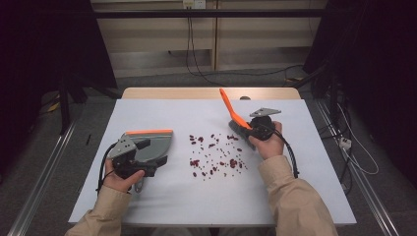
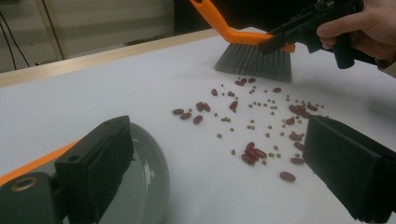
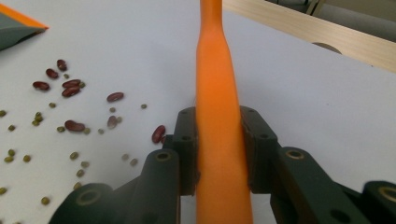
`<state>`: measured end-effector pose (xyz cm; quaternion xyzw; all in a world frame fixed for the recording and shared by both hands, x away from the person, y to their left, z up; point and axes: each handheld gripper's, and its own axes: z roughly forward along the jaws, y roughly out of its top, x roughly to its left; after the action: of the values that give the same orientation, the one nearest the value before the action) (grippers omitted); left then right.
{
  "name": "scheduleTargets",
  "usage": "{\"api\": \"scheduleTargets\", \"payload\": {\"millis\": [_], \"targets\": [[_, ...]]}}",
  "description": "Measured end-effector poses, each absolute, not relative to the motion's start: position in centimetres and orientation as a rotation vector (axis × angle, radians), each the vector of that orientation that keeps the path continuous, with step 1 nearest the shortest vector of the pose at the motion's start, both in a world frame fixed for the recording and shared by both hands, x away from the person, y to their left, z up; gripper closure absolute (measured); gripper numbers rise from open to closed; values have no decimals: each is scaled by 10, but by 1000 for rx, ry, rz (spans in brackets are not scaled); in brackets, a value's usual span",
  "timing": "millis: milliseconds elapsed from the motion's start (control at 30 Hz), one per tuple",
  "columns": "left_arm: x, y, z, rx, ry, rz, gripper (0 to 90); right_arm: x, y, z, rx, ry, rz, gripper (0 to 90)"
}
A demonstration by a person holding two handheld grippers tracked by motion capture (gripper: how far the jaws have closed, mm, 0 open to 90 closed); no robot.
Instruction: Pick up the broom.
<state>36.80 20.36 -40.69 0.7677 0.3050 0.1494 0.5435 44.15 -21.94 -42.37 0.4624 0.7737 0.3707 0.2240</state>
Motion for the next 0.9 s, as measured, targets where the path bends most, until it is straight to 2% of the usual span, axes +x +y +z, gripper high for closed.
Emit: {"api": "scheduleTargets", "payload": {"millis": [900], "targets": [[367,204,-406,1819,722,364,86,408,-185,-420,1085,2268,1035,712]]}}
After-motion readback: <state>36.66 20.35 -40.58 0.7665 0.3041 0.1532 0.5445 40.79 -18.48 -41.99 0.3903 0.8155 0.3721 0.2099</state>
